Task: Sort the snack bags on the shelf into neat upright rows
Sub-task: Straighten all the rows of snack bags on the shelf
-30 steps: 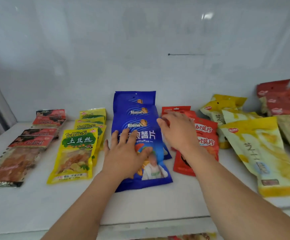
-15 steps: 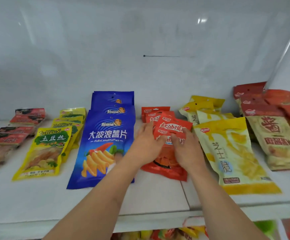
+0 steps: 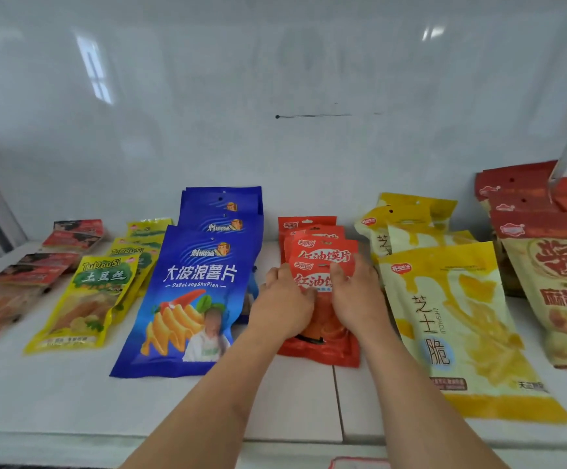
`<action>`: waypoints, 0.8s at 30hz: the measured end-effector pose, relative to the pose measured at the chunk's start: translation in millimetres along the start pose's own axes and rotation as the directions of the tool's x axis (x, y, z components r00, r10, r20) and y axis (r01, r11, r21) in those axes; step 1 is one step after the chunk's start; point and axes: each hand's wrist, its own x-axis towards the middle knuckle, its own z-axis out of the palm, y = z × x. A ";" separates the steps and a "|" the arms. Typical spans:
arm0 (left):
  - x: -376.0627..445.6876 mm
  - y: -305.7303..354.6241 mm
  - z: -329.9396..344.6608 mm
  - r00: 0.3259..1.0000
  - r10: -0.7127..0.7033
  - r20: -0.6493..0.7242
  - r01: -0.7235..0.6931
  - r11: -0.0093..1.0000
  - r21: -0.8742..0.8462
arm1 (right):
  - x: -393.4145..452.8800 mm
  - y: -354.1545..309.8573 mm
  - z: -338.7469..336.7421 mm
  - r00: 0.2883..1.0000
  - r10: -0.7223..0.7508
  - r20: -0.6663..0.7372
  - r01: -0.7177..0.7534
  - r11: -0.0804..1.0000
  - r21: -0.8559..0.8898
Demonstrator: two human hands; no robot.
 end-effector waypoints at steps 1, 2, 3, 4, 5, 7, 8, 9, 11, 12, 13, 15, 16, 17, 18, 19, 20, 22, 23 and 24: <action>3.4 0.1 -0.6 1.000 -0.003 -0.003 0.003 1.000 -0.006 | 3.0 0.5 0.3 1.000 -0.010 0.000 0.010 1.000 0.000; 7.0 1.2 -1.0 1.000 -0.006 -0.009 0.006 1.000 -0.021 | 6.4 1.6 1.0 1.000 -0.013 0.003 0.013 1.000 0.000; 10.8 2.3 -1.0 1.000 -0.012 -0.015 0.011 0.999 -0.044 | 9.9 2.8 1.4 1.000 -0.011 0.009 0.011 1.000 -0.002; 13.6 3.8 -0.3 1.000 -0.025 -0.016 0.024 0.996 -0.081 | 13.5 4.3 2.2 1.000 -0.004 0.018 0.004 1.000 -0.003; 15.2 5.3 0.5 0.999 -0.042 -0.007 0.041 0.991 -0.130 | 16.5 5.1 2.9 1.000 0.003 0.027 -0.003 1.000 -0.004; 19.6 4.4 4.9 0.998 -0.054 0.010 0.055 0.981 -0.187 | 21.2 5.7 4.0 0.999 0.004 0.040 -0.004 1.000 0.007; 21.3 2.8 7.1 0.999 -0.050 0.012 0.051 0.979 -0.195 | 23.3 5.9 4.9 0.999 -0.002 0.043 0.001 1.000 0.011; 23.1 1.1 9.2 0.999 -0.047 0.012 0.049 0.978 -0.202 | 24.4 5.6 5.5 0.999 0.000 0.050 0.000 1.000 0.007; 26.0 0.7 10.5 0.999 -0.051 0.008 0.051 0.972 -0.231 | 27.8 6.4 7.0 0.998 0.001 0.063 0.000 1.000 -0.005; 26.5 1.9 10.0 0.998 -0.058 0.002 0.057 0.967 -0.248 | 29.6 6.8 7.9 0.997 -0.002 0.072 0.003 1.000 -0.009; 27.5 2.4 9.7 0.998 -0.070 -0.002 0.067 0.963 -0.260 | 31.0 6.5 8.3 0.997 0.000 0.081 0.001 1.000 -0.011; 30.1 4.0 9.2 0.996 -0.085 -0.003 0.080 0.954 -0.289 | 34.9 5.3 9.1 0.996 0.006 0.089 -0.005 1.000 -0.018; 31.4 4.2 9.3 0.996 -0.088 0.001 0.084 0.946 -0.313 | 37.0 5.3 9.7 0.996 0.011 0.089 -0.009 1.000 -0.027; 32.3 3.7 9.8 0.995 -0.095 0.010 0.093 0.938 -0.334 | 38.7 5.2 10.3 0.996 0.015 0.089 -0.011 0.999 -0.040; 32.5 3.1 10.4 0.995 -0.099 0.016 0.098 0.934 -0.344 | 40.2 5.7 11.3 0.996 0.018 0.090 -0.013 0.998 -0.054; 32.4 1.9 11.2 0.995 -0.097 0.018 0.097 0.936 -0.340 | 40.8 5.9 12.3 0.996 0.024 0.091 -0.018 0.998 -0.067; 32.4 0.5 12.6 0.996 -0.086 0.015 0.087 0.941 -0.328 | 41.2 6.3 13.2 0.996 0.029 0.089 -0.023 0.997 -0.076; 32.5 -2.0 15.2 0.998 -0.061 0.009 0.061 0.951 -0.302 | 41.9 7.5 13.8 0.995 0.053 0.081 -0.046 0.996 -0.079; 32.8 -2.7 15.6 0.999 -0.048 0.004 0.047 0.956 -0.289 | 42.8 6.8 13.7 0.995 0.063 0.078 -0.056 0.995 -0.084; 32.7 -2.9 15.6 0.999 -0.033 -0.003 0.031 0.961 -0.275 | 43.9 6.1 13.9 0.995 0.067 0.075 -0.060 0.993 -0.097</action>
